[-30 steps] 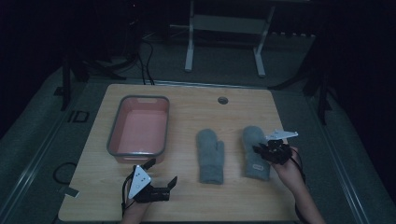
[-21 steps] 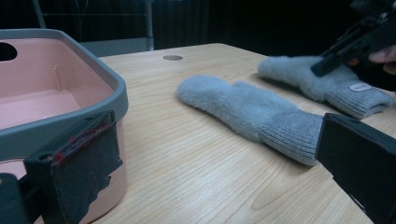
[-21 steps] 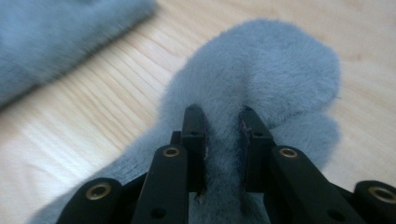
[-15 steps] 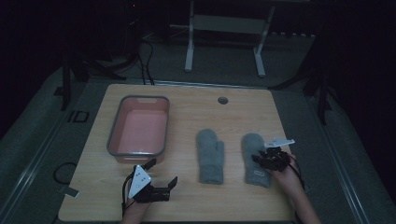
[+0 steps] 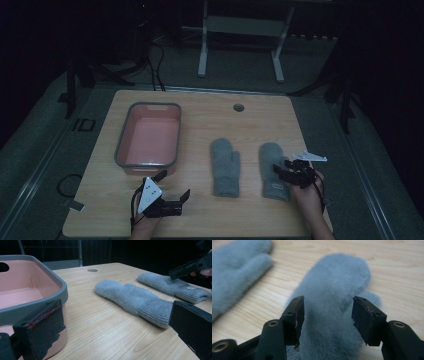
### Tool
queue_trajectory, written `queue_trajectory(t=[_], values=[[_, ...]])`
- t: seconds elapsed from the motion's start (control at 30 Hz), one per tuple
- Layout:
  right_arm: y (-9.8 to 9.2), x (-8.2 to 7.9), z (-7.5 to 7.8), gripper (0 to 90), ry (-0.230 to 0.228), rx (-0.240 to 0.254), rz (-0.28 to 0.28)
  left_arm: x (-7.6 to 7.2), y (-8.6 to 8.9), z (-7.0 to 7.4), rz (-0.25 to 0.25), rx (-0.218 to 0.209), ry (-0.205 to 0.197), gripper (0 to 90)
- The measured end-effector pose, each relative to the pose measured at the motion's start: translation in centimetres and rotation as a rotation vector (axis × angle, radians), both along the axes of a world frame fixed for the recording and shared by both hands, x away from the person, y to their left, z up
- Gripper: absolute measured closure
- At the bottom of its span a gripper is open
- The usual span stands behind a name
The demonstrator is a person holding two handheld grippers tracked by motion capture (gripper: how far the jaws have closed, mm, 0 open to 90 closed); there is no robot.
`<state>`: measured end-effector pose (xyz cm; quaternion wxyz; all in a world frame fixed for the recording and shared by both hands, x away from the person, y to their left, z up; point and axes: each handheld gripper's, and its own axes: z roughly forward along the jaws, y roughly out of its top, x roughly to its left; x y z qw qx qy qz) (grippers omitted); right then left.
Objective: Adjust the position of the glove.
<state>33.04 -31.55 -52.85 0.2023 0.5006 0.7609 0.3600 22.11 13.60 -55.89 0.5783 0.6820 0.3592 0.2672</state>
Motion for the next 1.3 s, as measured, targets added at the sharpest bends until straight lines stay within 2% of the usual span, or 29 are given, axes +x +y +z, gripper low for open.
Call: queue_trajectory(t=[0.17, 0.3, 0.4, 0.47, 0.53, 0.6, 0.63, 0.73, 0.83, 1.03, 1.1, 1.23, 1.3], values=[[0.8, -0.2, -1.1, 47.6, -0.001, -0.055, -0.018, 0.0, 0.1, 0.0, 0.0, 0.001, 0.0, 0.3], [1.1, 0.1, -1.7, 51.5, 0.034, -0.074, -0.007, 0.0, 0.1, 0.1, -0.001, 0.001, -0.001, 0.3], [1.5, 0.1, -1.9, 66.9, 0.026, -0.105, 0.026, 0.0, 0.0, 0.0, 0.001, 0.009, 0.003, 0.3], [2.0, -0.1, -1.9, 75.8, 0.013, -0.143, 0.034, 0.0, 0.0, 0.0, 0.0, 0.01, 0.004, 0.3], [2.4, -0.2, -1.7, 79.3, 0.011, -0.168, 0.025, -0.1, 0.0, 0.1, 0.0, 0.007, 0.0, 0.3], [2.4, -0.2, -1.7, 81.6, 0.007, -0.15, 0.009, -0.1, 0.1, 0.1, 0.004, 0.005, -0.002, 0.3], [2.2, -0.2, -1.5, 82.1, 0.015, -0.115, 0.0, -0.1, 0.1, 0.1, 0.006, 0.004, -0.003, 0.3], [2.1, -0.2, -0.4, 82.4, 0.013, -0.075, -0.014, 0.0, 0.2, 0.1, 0.012, -0.003, -0.001, 0.3], [2.5, -0.4, 0.5, 82.4, 0.003, -0.055, -0.024, 0.1, 0.2, 0.1, 0.015, -0.001, 0.001, 0.3], [3.5, -0.4, 2.1, 82.4, -0.025, -0.053, -0.041, 0.0, 0.3, 0.1, 0.012, -0.003, -0.004, 0.3], [3.6, -0.3, 2.7, 82.4, -0.027, -0.024, -0.045, 0.0, 0.3, 0.1, 0.011, -0.002, -0.001, 0.3], [4.7, -0.5, 4.3, 82.3, -0.055, 0.018, -0.003, 0.1, 0.3, 0.0, 0.008, 0.006, -0.002, 0.3], [5.0, -0.6, 4.7, 82.3, -0.061, 0.021, 0.008, 0.1, 0.2, 0.0, 0.007, 0.006, -0.002, 0.3]])
